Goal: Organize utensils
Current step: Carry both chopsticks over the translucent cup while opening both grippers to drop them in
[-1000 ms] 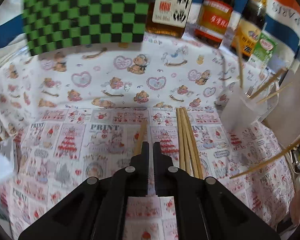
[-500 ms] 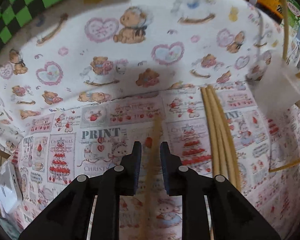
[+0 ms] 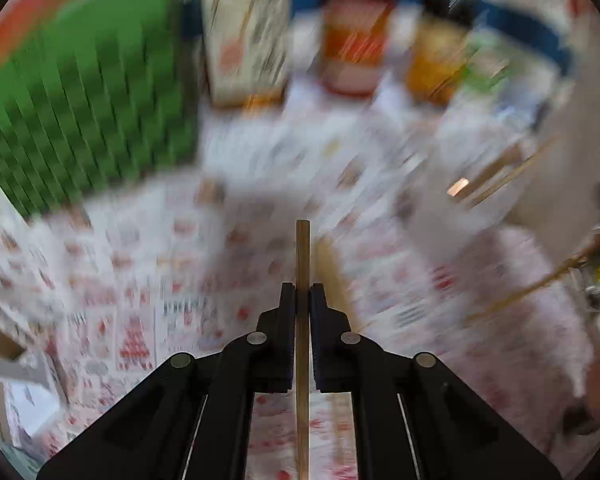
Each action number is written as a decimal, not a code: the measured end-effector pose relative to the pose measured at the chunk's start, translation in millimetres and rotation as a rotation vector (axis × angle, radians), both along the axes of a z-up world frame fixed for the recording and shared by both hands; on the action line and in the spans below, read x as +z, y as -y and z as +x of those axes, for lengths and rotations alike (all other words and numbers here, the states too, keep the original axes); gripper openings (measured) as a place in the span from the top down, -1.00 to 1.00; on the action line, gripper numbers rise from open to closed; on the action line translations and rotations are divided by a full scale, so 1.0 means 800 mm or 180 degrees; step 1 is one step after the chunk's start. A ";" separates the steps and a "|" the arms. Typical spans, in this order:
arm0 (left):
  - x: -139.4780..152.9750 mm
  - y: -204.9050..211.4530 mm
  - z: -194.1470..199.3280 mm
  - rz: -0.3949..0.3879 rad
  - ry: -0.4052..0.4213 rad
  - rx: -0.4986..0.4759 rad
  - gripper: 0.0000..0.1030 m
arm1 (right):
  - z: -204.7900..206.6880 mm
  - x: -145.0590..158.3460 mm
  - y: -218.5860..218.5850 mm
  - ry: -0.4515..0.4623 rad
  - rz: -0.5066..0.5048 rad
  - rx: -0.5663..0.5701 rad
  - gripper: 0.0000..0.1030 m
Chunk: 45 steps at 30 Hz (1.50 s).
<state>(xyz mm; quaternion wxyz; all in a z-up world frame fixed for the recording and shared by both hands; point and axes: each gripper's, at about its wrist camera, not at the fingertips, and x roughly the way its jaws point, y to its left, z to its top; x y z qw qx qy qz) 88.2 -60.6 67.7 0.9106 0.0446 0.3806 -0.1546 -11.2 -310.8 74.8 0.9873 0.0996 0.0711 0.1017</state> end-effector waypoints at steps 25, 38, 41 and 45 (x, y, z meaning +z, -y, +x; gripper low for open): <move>0.148 0.108 0.020 -0.1582 0.1753 -0.0463 0.89 | 0.058 0.053 0.051 0.0209 0.0130 -0.0182 0.86; 0.104 0.143 0.033 -0.1242 0.1974 -0.0399 0.89 | 0.053 0.041 0.062 0.0355 0.0256 -0.0290 0.88; 0.097 0.145 0.033 -0.1215 0.1928 -0.0413 0.89 | 0.048 0.056 0.067 0.0525 0.0380 -0.0399 0.88; 0.081 0.145 0.032 -0.1144 0.1833 -0.0423 0.88 | 0.062 0.071 0.062 0.0611 0.0371 -0.0469 0.88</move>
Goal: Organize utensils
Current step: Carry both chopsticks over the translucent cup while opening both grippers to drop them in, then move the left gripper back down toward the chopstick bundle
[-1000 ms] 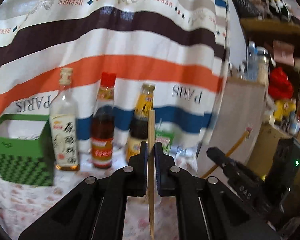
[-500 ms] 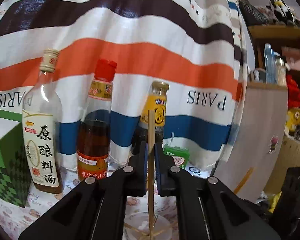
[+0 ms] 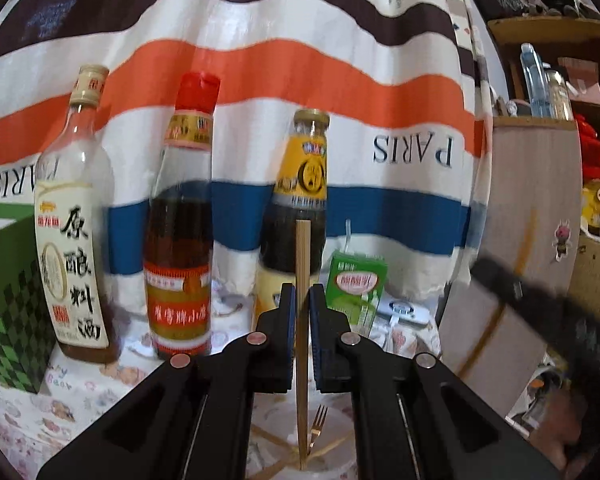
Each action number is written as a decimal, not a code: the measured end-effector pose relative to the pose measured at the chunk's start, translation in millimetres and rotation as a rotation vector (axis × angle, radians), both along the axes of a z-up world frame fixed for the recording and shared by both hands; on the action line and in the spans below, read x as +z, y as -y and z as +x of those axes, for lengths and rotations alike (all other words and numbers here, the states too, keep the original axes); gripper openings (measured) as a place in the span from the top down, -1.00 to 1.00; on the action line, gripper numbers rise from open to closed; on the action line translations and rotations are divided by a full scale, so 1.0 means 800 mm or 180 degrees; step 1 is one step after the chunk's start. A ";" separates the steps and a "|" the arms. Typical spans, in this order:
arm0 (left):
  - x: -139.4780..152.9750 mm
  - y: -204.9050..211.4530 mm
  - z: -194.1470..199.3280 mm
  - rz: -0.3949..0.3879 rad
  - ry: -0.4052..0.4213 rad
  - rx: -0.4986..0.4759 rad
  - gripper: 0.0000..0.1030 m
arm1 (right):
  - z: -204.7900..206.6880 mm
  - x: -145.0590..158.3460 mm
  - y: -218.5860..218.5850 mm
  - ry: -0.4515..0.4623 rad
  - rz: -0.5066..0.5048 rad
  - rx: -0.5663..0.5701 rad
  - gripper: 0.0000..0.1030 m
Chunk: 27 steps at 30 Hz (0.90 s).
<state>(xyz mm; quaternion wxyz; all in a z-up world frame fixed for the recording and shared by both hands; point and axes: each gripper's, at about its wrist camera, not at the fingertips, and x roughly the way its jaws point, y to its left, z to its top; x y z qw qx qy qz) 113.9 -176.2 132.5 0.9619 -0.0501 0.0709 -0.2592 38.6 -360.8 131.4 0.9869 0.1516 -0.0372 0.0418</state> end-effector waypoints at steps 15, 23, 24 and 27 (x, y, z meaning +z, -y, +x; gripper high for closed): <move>-0.007 -0.007 0.008 0.0432 -0.0279 0.0112 0.83 | 0.075 -0.031 -0.034 -0.0758 -0.0579 0.0102 0.88; 0.017 -0.024 -0.012 0.0487 -0.0187 0.0238 0.37 | 0.101 -0.043 -0.034 -0.1317 -0.0654 0.0256 0.85; 0.022 -0.026 -0.015 0.0529 -0.0158 0.0249 0.36 | 0.101 -0.044 -0.034 -0.1348 -0.0656 0.0261 0.85; 0.036 -0.032 -0.029 0.0615 -0.0044 0.0305 0.15 | 0.095 -0.039 -0.033 -0.1373 -0.0666 0.0296 0.78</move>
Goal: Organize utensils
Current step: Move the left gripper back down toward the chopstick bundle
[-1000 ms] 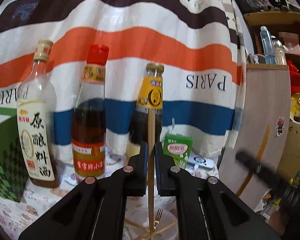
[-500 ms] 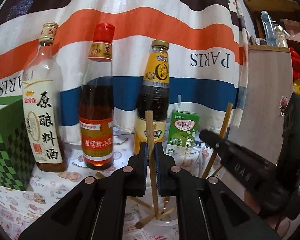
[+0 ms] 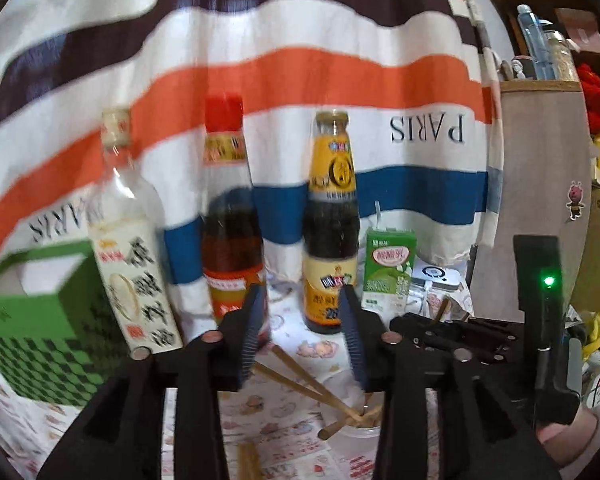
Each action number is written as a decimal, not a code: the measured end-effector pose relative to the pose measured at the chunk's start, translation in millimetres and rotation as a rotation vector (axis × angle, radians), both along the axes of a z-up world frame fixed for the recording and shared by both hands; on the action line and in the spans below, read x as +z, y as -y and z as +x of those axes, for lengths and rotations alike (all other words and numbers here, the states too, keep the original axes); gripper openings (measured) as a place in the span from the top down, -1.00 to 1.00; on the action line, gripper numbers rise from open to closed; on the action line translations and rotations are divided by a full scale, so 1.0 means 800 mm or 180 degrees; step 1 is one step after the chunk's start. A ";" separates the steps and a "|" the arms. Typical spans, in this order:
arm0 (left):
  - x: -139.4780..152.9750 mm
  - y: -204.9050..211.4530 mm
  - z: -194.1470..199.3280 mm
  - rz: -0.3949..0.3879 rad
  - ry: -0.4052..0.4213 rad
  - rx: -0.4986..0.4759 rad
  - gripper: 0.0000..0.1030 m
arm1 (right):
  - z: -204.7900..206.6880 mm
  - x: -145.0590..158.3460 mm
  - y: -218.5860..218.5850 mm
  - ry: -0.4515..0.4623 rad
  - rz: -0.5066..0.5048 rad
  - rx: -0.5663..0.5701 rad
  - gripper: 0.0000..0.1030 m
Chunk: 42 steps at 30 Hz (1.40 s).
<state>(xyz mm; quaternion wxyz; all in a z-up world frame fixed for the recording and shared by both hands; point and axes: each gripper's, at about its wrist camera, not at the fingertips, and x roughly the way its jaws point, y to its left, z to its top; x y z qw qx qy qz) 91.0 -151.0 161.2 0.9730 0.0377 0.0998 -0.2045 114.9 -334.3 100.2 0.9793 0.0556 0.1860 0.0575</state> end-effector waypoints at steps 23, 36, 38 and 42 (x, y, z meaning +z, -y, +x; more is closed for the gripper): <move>0.025 -0.098 -0.171 -0.0089 0.0723 0.0722 -0.99 | -0.156 0.034 -0.033 0.0743 0.0068 0.0304 -0.88; -0.062 -0.102 -0.166 0.0088 0.0611 0.1068 -0.99 | -0.163 -0.031 -0.037 0.0848 -0.0063 0.0194 -0.95; -0.075 -0.103 -0.157 0.0119 0.0518 0.1101 -0.99 | -0.157 -0.039 -0.037 0.0798 -0.0073 0.0302 -0.97; -0.098 -0.110 -0.144 0.0079 0.0373 0.1168 -0.99 | -0.149 -0.055 -0.034 0.0687 -0.0050 0.0280 -0.98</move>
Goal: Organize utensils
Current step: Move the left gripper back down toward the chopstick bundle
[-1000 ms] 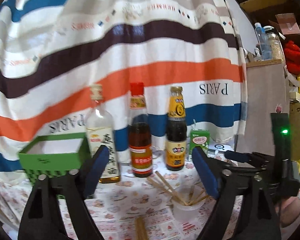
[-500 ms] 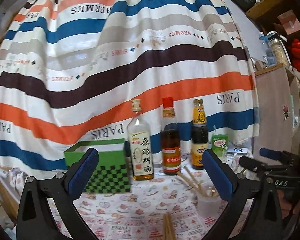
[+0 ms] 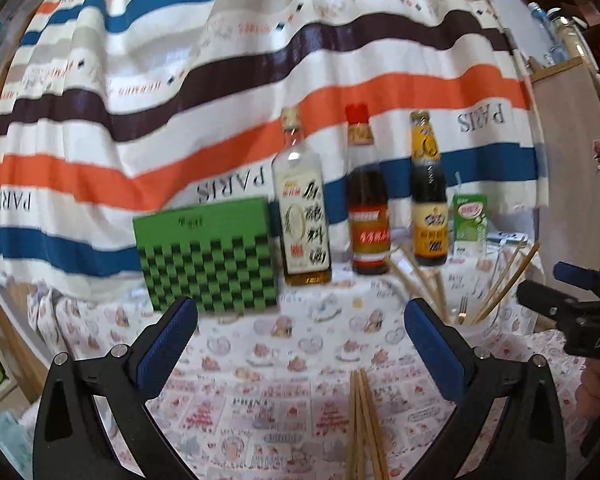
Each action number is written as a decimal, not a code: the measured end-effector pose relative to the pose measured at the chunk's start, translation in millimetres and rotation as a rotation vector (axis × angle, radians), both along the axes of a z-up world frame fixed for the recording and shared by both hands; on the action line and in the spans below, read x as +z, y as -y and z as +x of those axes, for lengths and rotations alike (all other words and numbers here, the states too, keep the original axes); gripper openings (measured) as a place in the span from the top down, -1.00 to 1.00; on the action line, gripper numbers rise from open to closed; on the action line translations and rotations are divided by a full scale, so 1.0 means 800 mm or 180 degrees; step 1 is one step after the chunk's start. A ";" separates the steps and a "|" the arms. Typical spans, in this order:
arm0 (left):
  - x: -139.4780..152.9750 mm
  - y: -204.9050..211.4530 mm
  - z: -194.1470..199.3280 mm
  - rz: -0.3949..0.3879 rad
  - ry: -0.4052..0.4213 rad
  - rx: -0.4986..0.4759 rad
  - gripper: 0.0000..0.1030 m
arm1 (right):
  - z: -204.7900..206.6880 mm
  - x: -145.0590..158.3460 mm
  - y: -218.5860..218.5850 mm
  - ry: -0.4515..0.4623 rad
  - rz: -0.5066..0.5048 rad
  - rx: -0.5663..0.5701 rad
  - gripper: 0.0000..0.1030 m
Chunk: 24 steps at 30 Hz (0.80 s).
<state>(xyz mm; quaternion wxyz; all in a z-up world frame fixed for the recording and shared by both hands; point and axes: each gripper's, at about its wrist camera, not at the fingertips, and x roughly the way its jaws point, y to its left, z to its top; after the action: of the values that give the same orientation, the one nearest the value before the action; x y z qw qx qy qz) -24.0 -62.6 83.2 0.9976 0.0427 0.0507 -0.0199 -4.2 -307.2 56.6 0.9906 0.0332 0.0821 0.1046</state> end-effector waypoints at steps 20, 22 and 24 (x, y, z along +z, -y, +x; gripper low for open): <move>-0.091 -0.023 0.073 -0.0393 -0.1180 0.0117 -0.99 | 0.049 -0.049 0.004 -0.0732 0.0058 -0.0159 -0.98; -0.101 -0.027 0.085 -0.0462 -0.1440 0.0032 -0.99 | 0.053 -0.052 0.004 -0.0778 0.0047 -0.0174 -0.98; -0.110 -0.030 0.095 -0.0558 -0.1660 -0.0085 -0.99 | 0.057 -0.056 0.002 -0.0852 -0.0002 -0.0173 -0.98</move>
<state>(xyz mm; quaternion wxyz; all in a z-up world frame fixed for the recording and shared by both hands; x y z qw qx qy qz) 51.6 -38.4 -4.9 0.9504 -0.0498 0.3033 -0.0477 41.3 -309.0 11.7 0.9732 0.0488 0.2127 0.0723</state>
